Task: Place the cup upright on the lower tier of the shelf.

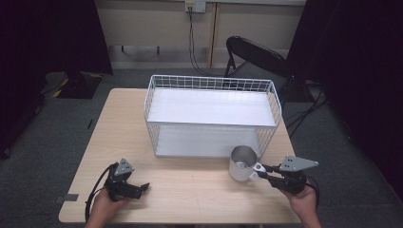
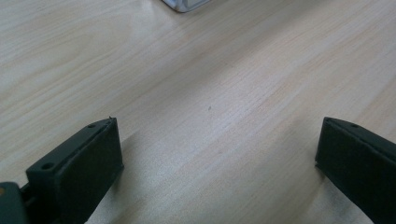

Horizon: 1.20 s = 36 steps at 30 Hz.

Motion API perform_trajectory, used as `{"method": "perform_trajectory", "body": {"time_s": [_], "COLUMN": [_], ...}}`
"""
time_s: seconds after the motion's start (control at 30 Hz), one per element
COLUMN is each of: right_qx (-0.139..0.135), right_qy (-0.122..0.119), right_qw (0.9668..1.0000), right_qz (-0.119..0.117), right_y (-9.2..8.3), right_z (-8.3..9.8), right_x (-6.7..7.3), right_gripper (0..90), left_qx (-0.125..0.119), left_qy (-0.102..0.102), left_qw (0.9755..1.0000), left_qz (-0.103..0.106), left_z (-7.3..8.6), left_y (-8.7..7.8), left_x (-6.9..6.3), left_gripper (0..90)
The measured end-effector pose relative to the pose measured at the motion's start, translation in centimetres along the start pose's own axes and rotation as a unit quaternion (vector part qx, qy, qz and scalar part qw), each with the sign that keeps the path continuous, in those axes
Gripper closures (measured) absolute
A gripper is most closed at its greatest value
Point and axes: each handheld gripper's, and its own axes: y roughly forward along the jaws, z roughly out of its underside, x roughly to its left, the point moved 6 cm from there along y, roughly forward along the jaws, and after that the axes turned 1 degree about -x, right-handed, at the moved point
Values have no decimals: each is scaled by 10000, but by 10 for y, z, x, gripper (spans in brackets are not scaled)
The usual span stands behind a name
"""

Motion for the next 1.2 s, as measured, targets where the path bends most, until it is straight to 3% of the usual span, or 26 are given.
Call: {"method": "perform_trajectory", "body": {"time_s": [0.67, 1.2], "right_qx": [-177, -307], "right_qy": [235, 259], "right_qw": [9995, 9991], "right_qz": [63, 157], "right_y": [1, 6], "right_z": [-12, -28], "right_x": [-5, -8], "right_gripper": [720, 720], "left_qx": [-3, -2], "left_qy": [-1, 0], "left_qw": [10000, 10000], "left_qz": [0, 0], "left_z": [0, 0], "left_y": [0, 0], "left_x": [0, 0], "left_gripper": [0, 0]}}
